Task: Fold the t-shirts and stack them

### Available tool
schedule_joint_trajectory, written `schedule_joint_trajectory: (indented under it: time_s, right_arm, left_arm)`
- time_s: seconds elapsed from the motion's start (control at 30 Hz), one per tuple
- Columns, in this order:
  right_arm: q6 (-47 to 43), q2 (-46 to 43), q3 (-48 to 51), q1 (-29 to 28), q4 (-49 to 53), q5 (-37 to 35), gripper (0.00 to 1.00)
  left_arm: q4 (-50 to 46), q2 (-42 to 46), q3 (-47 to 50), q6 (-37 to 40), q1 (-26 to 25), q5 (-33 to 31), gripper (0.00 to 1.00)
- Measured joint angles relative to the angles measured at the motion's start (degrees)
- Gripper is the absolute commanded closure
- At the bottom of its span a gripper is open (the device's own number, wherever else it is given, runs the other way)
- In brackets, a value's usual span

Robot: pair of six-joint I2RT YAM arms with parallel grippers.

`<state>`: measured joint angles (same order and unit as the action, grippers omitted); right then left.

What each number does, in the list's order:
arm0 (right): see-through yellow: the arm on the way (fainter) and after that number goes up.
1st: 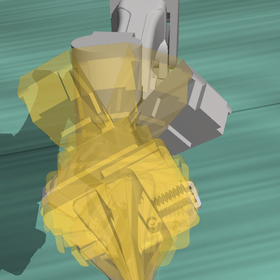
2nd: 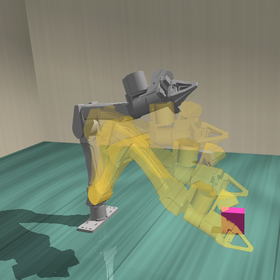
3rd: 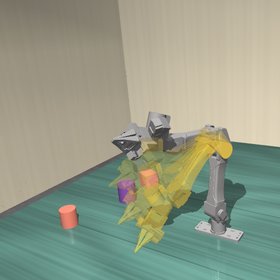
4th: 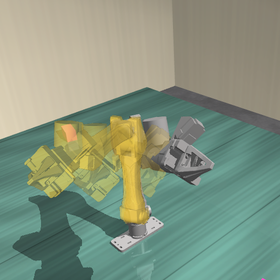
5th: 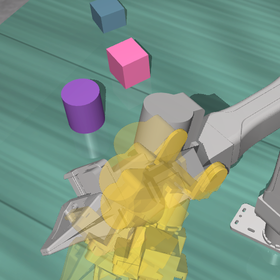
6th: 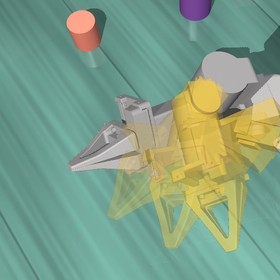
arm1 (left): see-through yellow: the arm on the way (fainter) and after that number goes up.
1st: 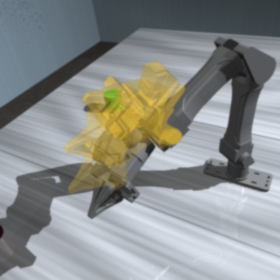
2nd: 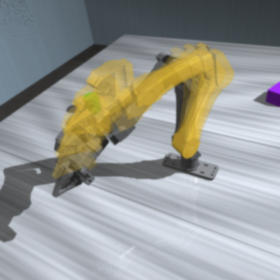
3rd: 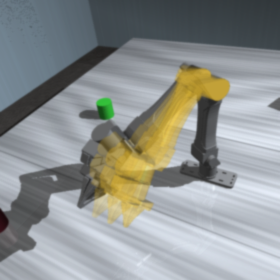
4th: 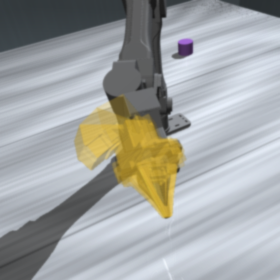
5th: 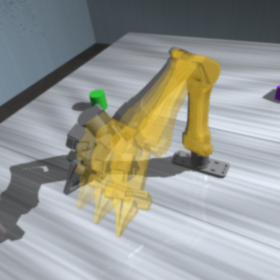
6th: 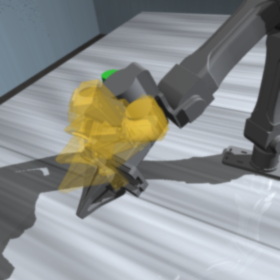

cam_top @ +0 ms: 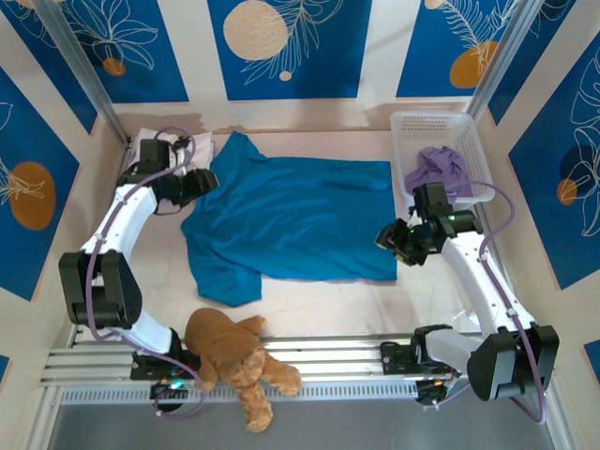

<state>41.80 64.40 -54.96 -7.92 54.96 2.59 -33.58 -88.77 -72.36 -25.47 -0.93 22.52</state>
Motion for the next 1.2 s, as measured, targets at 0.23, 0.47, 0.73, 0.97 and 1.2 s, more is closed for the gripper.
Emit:
schedule_joint_trajectory:
  time_s: [0.23,0.47,0.73,0.97,1.2]
  right_arm:
    - [4.1,1.2,6.7,-3.4,-7.1,0.7,0.51]
    - [4.7,4.7,10.6,-3.5,-12.9,0.4,0.51]
    - [4.9,10.3,13.3,-2.9,-19.3,-0.6,0.51]
    - [5.3,14.4,15.7,-2.1,-21.2,-2.4,0.51]
    - [5.5,13.7,17.5,1.5,-21.0,-5.7,0.51]
  left_arm:
    - [-0.4,5.7,11.5,-2.1,-3.5,1.4,0.4]
    - [1.7,7.3,23.1,-4.7,-6.7,1.4,0.39]
    - [4.6,4.9,28.7,-6.2,-7.5,1.0,0.38]
    - [4.7,2.9,29.6,-6.2,-7.5,-0.5,0.37]
    - [4.0,2.9,29.6,-5.9,-7.5,-2.2,0.35]
